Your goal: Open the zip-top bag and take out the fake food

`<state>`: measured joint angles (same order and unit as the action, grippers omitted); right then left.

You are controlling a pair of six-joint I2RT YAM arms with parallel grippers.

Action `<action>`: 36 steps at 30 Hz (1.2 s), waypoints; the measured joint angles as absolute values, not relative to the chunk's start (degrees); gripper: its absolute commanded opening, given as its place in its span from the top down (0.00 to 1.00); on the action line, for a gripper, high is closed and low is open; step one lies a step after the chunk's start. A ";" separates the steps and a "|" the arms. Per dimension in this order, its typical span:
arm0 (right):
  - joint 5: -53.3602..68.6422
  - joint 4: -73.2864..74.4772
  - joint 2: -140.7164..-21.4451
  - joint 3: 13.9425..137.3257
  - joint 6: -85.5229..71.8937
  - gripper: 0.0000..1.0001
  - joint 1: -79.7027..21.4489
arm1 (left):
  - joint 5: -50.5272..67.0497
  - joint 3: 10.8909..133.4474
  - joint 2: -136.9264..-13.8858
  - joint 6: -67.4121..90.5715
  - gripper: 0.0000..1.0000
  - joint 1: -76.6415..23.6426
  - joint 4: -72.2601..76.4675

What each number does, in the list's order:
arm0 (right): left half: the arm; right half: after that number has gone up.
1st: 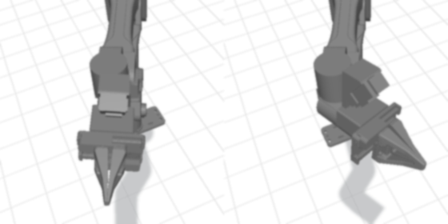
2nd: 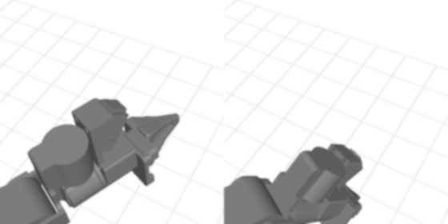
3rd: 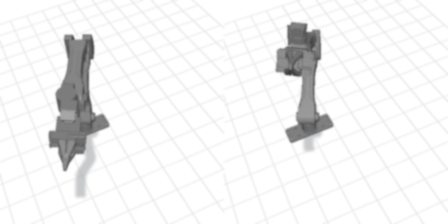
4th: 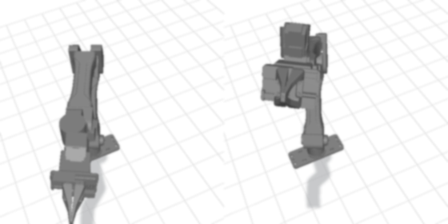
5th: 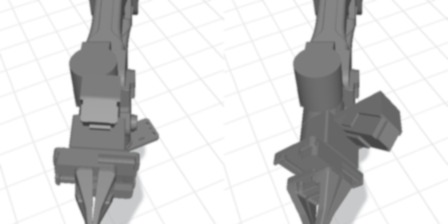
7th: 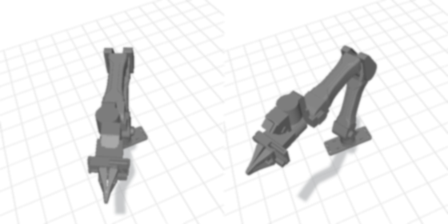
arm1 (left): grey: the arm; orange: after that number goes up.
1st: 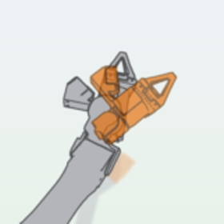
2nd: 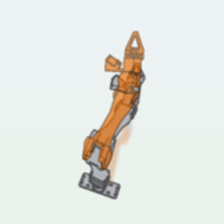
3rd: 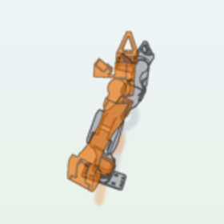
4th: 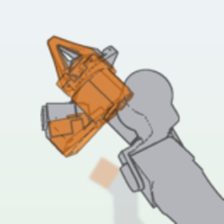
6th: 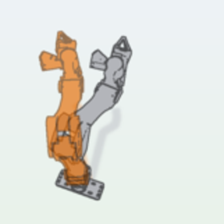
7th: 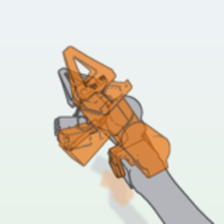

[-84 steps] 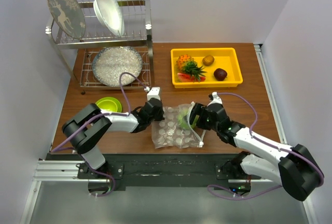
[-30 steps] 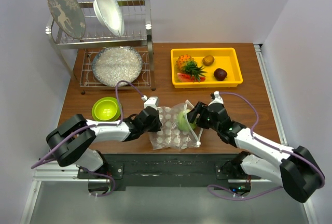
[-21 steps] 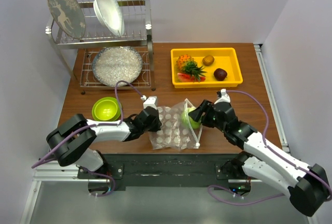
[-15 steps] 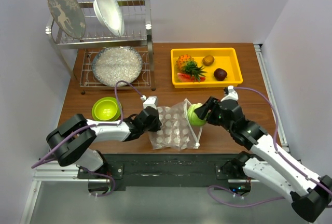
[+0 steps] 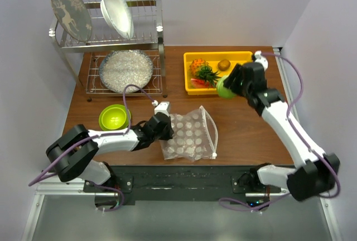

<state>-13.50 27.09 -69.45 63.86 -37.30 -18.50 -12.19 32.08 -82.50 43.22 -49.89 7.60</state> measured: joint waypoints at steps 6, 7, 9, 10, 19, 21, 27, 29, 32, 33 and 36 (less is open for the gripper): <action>-9.78 19.07 -86.21 75.05 -36.27 0.72 -9.72 | -10.44 35.90 -81.91 42.13 1.00 -49.89 7.05; -9.41 17.56 -88.73 76.49 -36.25 0.72 -8.78 | -10.24 36.62 -81.82 41.85 1.00 -49.89 6.57; -8.93 15.00 -93.51 78.87 -36.40 0.72 -7.27 | -9.87 38.15 -81.58 41.15 0.99 -49.89 5.45; -8.75 14.20 -95.35 79.77 -36.42 0.72 -6.70 | -9.72 38.94 -81.38 40.82 0.98 -49.89 4.82; -8.23 12.01 -112.71 90.30 -36.18 0.42 -2.52 | -9.34 44.60 -78.52 37.78 0.93 -49.89 0.91; -8.16 12.03 -115.20 92.07 -36.05 0.34 -1.83 | -9.34 45.19 -78.00 37.26 0.92 -49.91 0.45; -8.19 14.31 -120.51 98.32 -35.22 0.03 -0.56 | -9.39 45.58 -75.88 36.14 0.74 -49.89 -2.39; -8.16 15.49 -120.70 99.31 -34.76 0.02 -0.43 | -9.37 45.87 -75.53 35.77 0.67 -49.89 -3.18; -8.34 17.45 -120.68 101.19 -34.02 0.02 -0.43 | -9.37 46.89 -75.09 34.85 0.55 -49.89 -4.45; -8.32 18.37 -120.55 101.89 -33.89 0.02 -0.43 | -9.37 47.18 -74.78 34.68 0.49 -49.82 -4.67; -8.23 20.64 -118.72 102.08 -33.80 0.02 -0.43 | -8.93 47.53 -73.32 33.91 0.32 -49.12 -5.26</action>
